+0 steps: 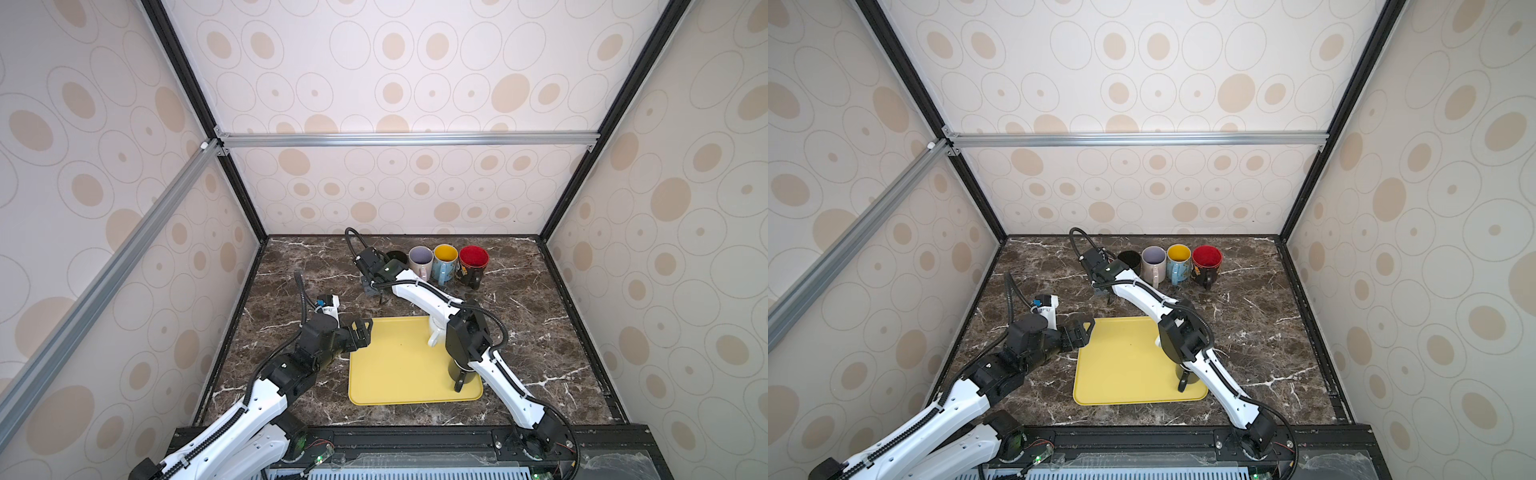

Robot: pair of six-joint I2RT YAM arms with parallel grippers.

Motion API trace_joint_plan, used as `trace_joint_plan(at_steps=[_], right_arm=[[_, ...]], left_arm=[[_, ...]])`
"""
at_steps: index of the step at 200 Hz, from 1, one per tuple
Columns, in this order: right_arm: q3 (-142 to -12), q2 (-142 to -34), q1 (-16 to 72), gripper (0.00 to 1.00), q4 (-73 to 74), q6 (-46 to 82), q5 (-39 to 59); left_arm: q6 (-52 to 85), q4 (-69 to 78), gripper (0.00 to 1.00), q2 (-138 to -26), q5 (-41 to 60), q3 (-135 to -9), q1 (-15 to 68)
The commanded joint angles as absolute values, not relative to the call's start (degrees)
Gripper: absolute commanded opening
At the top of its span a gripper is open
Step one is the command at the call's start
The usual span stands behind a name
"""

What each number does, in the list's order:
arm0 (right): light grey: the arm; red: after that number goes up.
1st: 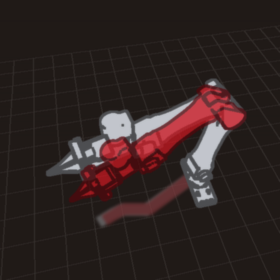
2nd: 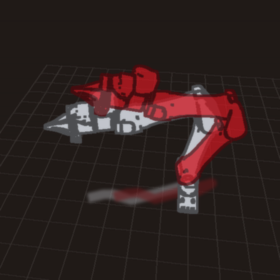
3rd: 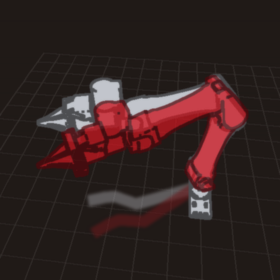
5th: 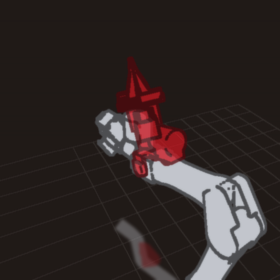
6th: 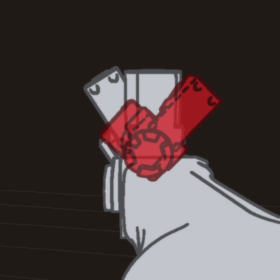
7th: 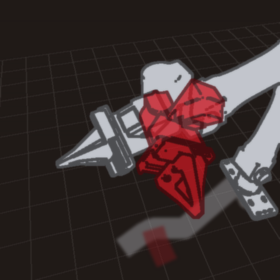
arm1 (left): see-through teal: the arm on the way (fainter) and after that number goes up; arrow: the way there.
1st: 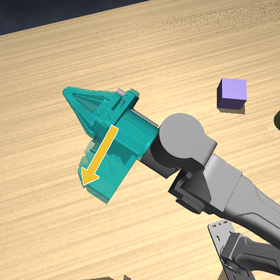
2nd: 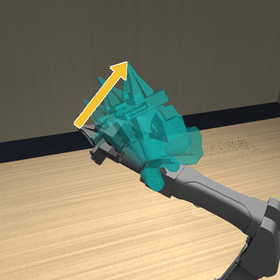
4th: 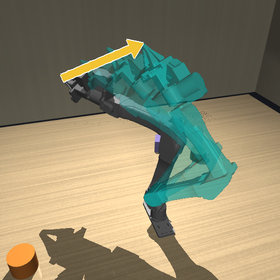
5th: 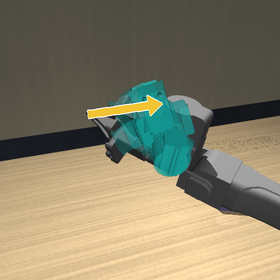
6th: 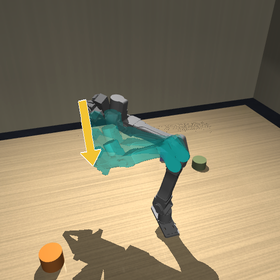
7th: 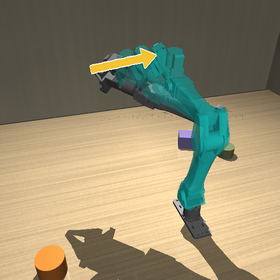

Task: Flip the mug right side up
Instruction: 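Open the right gripper and lift it off the red-lined white mug, then move the right gripper over the last upside-down white mug while the left gripper approaches it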

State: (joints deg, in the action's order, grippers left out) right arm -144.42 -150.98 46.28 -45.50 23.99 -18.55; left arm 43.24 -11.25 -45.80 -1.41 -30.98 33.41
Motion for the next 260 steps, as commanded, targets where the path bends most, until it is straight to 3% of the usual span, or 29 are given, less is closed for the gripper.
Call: trace_joint_plan(at_steps=[1, 22, 66, 121, 186, 260], right_arm=[[-145.72, -150.29, 46.99, 0.14, -44.34, 25.88, -20.92], [-144.97, -149.26, 47.36, 0.33, -44.09, 26.03, -19.04], [-143.28, -146.6, 47.91, 0.49, -46.03, 26.55, -17.25], [-124.31, -130.73, 48.97, 0.53, -40.64, 25.1, -18.46], [-100.73, -108.87, 49.23, 0.52, -31.24, 21.78, -11.09], [-84.94, -92.24, 49.21, 0.51, -28.32, 19.04, -17.25]], left_arm=[[42.41, -11.23, 1.0, -45.2, -1.15, -30.71, 32.95], [41.96, -11.39, 1.0, -44.49, -1.32, -30.28, 32.94], [40.87, -11.47, 1.0, -44.22, -1.68, -30.2, 32.92], [41.2, -8.55, 1.0, -43.68, -0.95, -28.61, 32.92], [39.43, -2.64, 1.0, -50.5, 1.12, -29.96, 33.02], [38.5, 1.16, 1.0, -58.24, 3.2, -33.39, 35.04]])
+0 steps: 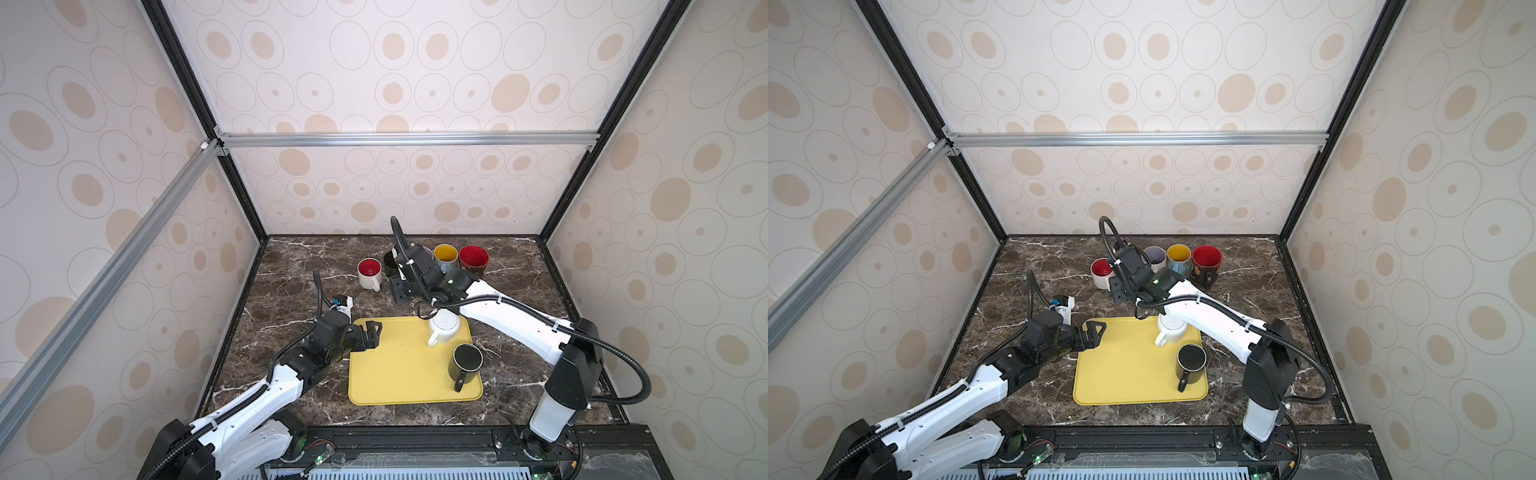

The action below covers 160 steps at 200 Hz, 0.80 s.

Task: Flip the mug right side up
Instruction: 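Move the right gripper over the last upside-down white mug while the left gripper approaches it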

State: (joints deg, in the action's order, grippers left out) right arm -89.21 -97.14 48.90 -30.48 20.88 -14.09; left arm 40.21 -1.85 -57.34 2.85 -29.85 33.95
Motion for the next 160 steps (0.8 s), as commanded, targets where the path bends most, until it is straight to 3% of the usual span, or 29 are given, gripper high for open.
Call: trace_joint_plan(at_steps=[1, 44, 160], right_arm=[[-84.7, -92.04, 49.17, 0.51, -28.31, 19.1, -17.37], [-76.33, -84.65, 48.46, 0.51, -28.63, 19.73, -23.45], [-70.87, -80.68, 43.02, 0.52, -27.63, 21.21, -16.96]], left_arm=[[38.54, 1.2, 1.0, -58.26, 3.14, -33.44, 35.05], [37.87, -0.85, 1.0, -60.02, -0.93, -36.42, 39.92], [35.45, -6.15, 1.0, -69.03, -11.26, -45.11, 52.15]])
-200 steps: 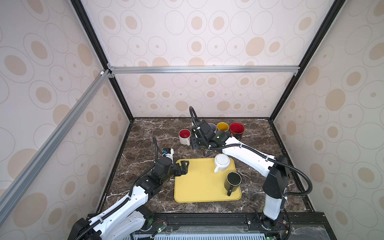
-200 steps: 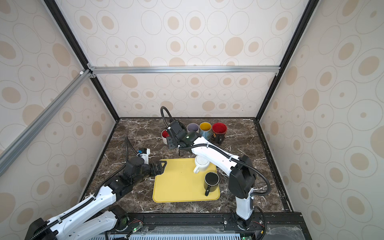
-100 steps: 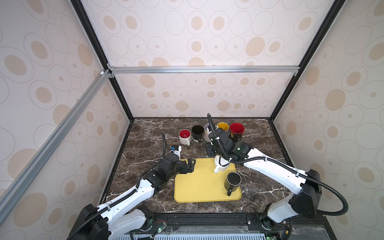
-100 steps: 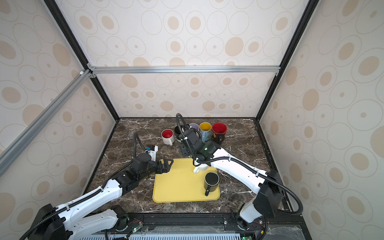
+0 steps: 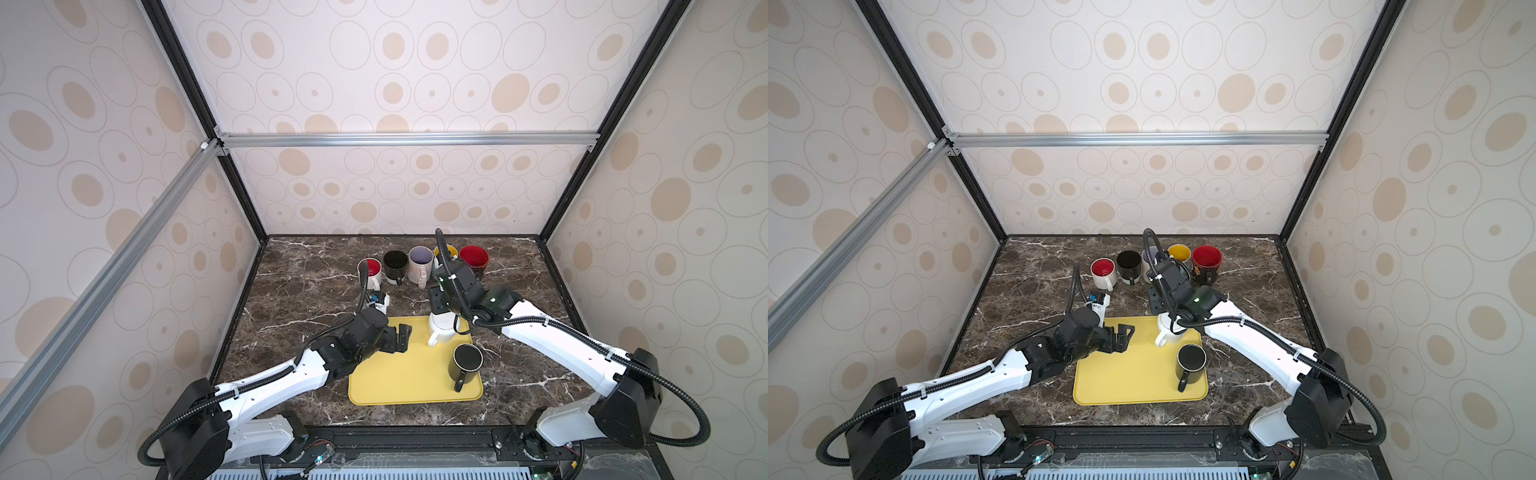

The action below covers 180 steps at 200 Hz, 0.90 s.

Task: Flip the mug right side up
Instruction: 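Move the right gripper over the last upside-down white mug while the left gripper approaches it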

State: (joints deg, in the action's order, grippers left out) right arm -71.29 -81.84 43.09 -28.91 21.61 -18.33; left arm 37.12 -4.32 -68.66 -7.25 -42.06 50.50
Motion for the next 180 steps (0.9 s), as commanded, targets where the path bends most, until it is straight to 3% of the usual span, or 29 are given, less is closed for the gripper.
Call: trace_joint_plan(at_steps=[1, 94, 180], right_arm=[[-70.9, -80.68, 43.04, 0.52, -27.62, 21.15, -16.92], [-66.78, -80.36, 41.88, 0.52, -24.24, 22.02, -15.61], [-65.5, -79.8, 41.84, 0.51, -34.02, 24.49, -12.93]], left_arm=[[35.44, -6.15, 1.0, -69.1, -11.34, -45.14, 52.22], [32.76, -5.72, 1.0, -74.87, -12.73, -48.69, 55.17], [29.73, -3.4, 0.98, -83.09, -7.35, -52.44, 56.38]])
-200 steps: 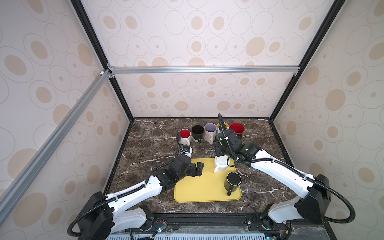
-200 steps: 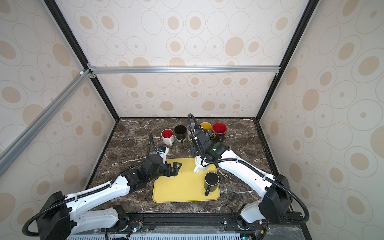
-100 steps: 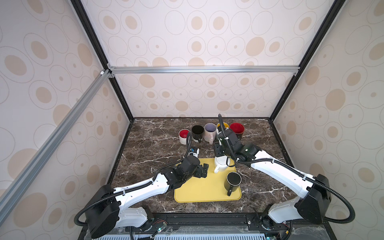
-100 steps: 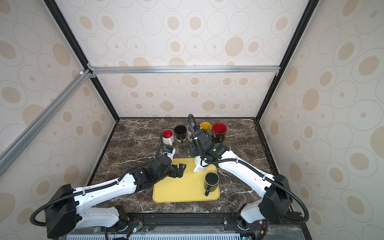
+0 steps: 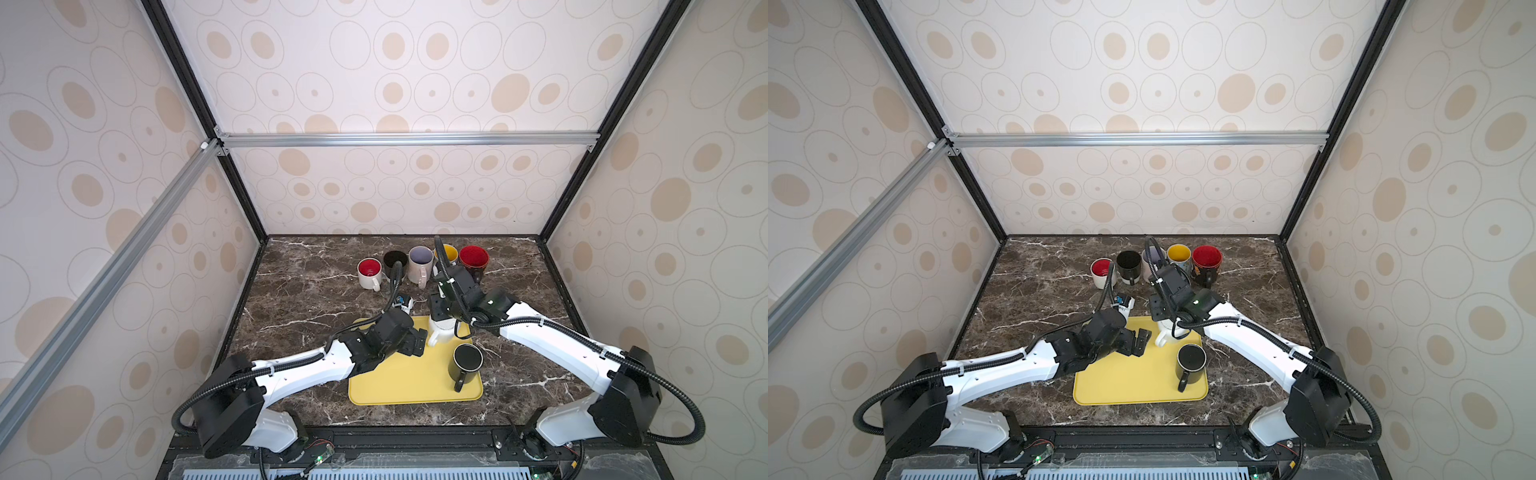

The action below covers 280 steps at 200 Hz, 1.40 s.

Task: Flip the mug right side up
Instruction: 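Move the right gripper over the last upside-down white mug while the left gripper approaches it, then lower the left gripper onto the upside-down white mug's handle and close it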

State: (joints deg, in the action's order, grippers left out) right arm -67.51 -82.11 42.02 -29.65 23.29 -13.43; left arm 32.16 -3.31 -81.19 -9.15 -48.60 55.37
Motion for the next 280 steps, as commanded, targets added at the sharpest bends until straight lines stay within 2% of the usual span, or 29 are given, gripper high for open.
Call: trace_joint_plan(at_steps=[1, 66, 97, 154, 205, 280], right_arm=[[-65.45, -79.72, 41.84, 0.51, -34.06, 24.51, -12.93], [-62.58, -72.99, 38.21, 0.5, -38.09, 26.14, -9.87], [-61.03, -70.51, 36.06, 0.49, -38.11, 26.72, -9.48], [-58.48, -68.32, 34.71, 0.49, -37.81, 28.33, -9.35], [-56.71, -67.5, 34.37, 0.49, -36.48, 29.28, -9.58], [-56.0, -67.46, 34.23, 0.49, -35.61, 29.36, -9.06]], left_arm=[[29.63, -3.46, 0.98, -83.16, -7.28, -52.54, 56.4], [25.98, -5.13, 0.94, -87.0, -5.28, -57.31, 57.4], [24.7, -6.17, 0.9, -90.54, -3.78, -60.61, 57.83], [23.12, -9.36, 0.73, -98.0, -4.09, -65.57, 58.01], [22.59, -9.89, 0.5, -101.98, -3.87, -66.97, 57.81], [21.54, -12.42, 0.41, -105.73, -4.3, -71.73, 57.48]])
